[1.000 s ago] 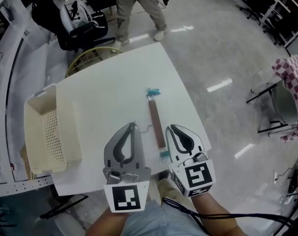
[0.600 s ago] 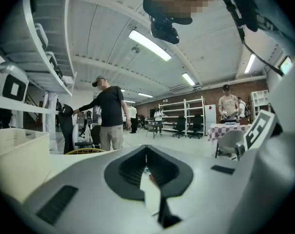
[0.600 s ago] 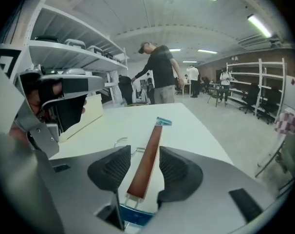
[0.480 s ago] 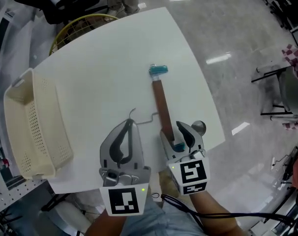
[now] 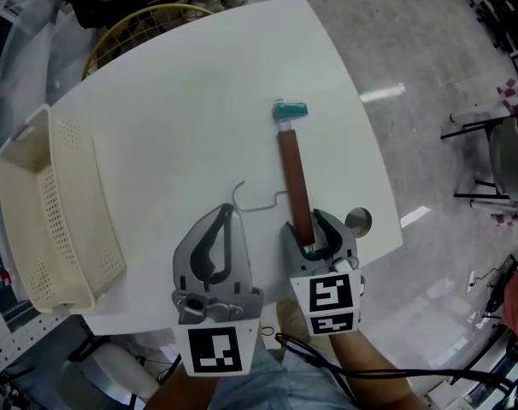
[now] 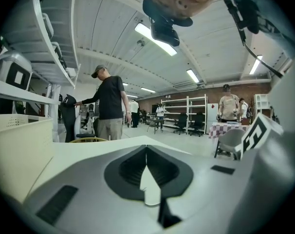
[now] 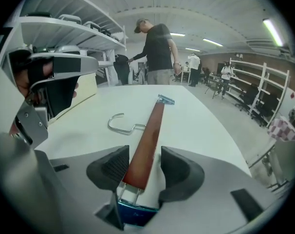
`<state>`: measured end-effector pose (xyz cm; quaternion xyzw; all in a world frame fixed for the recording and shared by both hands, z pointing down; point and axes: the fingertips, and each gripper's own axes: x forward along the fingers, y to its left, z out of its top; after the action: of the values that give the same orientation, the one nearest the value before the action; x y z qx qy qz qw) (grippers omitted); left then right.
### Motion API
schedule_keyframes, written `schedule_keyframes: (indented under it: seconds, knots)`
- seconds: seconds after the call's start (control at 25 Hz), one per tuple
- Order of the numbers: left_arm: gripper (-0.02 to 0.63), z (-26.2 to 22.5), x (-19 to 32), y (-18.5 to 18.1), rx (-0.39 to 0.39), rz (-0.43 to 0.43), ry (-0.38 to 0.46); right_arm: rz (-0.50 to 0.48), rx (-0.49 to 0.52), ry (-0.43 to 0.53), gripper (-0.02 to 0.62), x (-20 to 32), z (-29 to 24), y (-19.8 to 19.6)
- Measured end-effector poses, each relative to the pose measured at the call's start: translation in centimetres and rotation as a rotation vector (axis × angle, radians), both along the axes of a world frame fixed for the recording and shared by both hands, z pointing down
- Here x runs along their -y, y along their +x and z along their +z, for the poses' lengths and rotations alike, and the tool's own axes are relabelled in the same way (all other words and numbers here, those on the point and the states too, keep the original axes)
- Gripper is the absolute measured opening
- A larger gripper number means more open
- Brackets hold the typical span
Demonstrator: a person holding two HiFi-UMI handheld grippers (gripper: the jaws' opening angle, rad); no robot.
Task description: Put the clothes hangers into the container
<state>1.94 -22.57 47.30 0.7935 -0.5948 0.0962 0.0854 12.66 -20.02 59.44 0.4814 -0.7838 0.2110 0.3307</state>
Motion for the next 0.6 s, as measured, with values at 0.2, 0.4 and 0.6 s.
schedule_keyframes:
  seconds: [0.2, 0.4, 0.6]
  knots:
    - [0.014, 0.4, 0.5, -0.5, -0.006, -0.004, 0.003, -0.014, -0.007, -0.010, 0.176, 0.4, 0.6, -0.3]
    - [0.014, -0.7, 0.7, -0.4, 0.003, -0.012, 0.025, 0.015, 0.022, 0.008, 0.161, 1.1, -0.4, 0.5]
    - [0.014, -3.2, 0.0, -0.7, 0.016, -0.028, 0.049, 0.018, 0.049, 0.056, 0.155, 1.2, -3.3, 0.6]
